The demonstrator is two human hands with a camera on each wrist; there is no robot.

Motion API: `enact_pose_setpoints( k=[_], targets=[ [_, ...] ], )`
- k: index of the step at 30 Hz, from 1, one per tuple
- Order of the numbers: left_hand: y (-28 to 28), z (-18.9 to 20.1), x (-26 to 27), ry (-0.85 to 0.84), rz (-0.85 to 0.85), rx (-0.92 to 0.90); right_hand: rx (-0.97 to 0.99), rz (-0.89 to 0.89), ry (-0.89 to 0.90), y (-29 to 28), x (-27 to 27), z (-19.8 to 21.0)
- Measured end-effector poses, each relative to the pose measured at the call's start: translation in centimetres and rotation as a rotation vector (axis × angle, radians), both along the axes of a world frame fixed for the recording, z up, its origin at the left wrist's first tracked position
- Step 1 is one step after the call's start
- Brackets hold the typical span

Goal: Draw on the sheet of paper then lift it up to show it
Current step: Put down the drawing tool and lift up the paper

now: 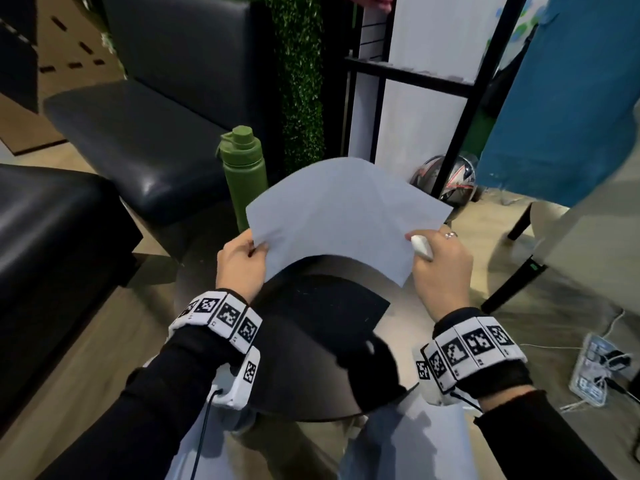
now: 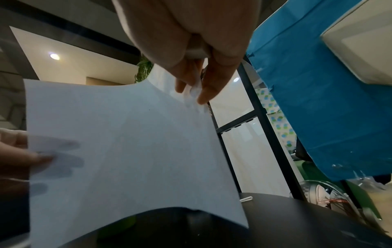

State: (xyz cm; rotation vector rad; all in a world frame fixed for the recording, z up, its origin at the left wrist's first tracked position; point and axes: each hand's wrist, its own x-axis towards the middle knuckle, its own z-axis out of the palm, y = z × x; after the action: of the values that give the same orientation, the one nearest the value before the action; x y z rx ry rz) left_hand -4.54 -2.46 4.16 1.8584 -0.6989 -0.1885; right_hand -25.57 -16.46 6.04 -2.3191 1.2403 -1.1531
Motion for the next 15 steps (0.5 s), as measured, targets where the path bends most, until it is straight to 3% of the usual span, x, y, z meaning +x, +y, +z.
enact_pose_setpoints(
  k=[2,5,8,10,13,15],
  targets=[
    [-0.1,-0.2,-0.4,-0.04,-0.028,0.074,0.005,0.039,0.036,0.4,0.0,-0.1],
    [-0.3,-1.0,-0.9,-0.044,-0.088,0.276,0.13,0.074,0.266,0.1,0.1,-0.6],
    [-0.6,-0.5,-1.0,-0.072,-0.004,0.207,0.023,0.025,0.072,0.5,0.1,0.4],
    [-0.7,-0.5,-1.2,-0.09,0.007,0.222,0.007,0.013,0.041,0.5,0.0,0.4],
    [-0.6,-1.2,-1.4,-0.063,-0.049,0.349,0.163,0.041,0.282,0.0,0.0,-0.6],
    [-0.5,-1.2,-1.3,-0.031,-0.048,0.334,0.201,0.025,0.318,-0.2,-0.2,-0.8]
  ],
)
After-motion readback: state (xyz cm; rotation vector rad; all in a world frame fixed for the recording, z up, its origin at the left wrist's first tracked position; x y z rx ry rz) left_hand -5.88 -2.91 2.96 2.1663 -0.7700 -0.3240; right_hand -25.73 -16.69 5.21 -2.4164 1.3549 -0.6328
